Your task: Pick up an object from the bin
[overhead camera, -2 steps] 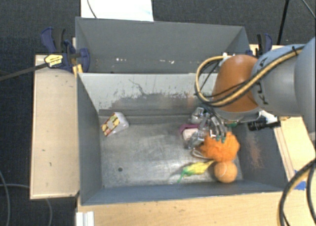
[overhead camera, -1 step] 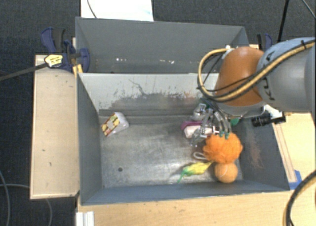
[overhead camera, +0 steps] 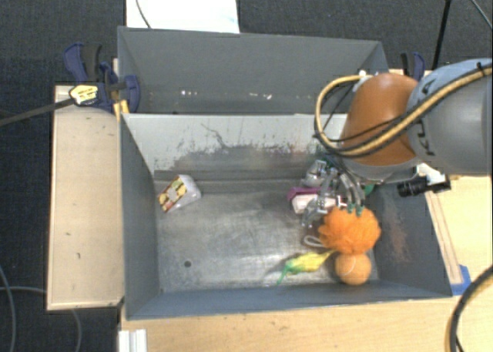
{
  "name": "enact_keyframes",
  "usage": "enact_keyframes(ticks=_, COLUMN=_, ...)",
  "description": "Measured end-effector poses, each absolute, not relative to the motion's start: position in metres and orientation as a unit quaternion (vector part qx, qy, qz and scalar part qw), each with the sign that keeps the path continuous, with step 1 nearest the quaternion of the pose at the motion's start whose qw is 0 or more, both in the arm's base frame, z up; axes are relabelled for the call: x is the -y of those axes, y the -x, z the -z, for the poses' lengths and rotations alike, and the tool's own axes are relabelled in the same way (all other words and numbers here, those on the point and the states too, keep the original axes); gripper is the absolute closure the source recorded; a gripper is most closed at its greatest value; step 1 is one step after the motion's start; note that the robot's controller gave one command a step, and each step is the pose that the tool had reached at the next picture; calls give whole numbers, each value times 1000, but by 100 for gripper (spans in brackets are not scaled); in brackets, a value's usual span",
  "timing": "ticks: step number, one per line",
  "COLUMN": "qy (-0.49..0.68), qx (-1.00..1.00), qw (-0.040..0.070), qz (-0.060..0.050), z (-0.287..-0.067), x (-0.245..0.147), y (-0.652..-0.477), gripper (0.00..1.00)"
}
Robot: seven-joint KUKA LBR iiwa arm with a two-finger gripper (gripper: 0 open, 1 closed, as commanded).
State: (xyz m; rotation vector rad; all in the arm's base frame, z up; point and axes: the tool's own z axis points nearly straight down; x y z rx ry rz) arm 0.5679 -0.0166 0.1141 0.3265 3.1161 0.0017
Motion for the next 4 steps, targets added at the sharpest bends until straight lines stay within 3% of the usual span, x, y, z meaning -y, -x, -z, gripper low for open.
enact_keyframes(ticks=1, qy=-105, qx=-994, qw=1, qz=0, z=-82, x=-1, y=-558, gripper=100)
enact_keyframes(ticks=2, qy=-112, qx=-994, qw=1, qz=-3, z=-76, x=0, y=-564, gripper=100)
enact_keyframes(ticks=3, qy=-116, qx=-993, qw=0, qz=1, z=-95, x=-6, y=-560, gripper=100)
enact_keyframes(ticks=4, qy=-105, qx=-994, qw=2, qz=-2, z=-96, x=-10, y=-559, gripper=100)
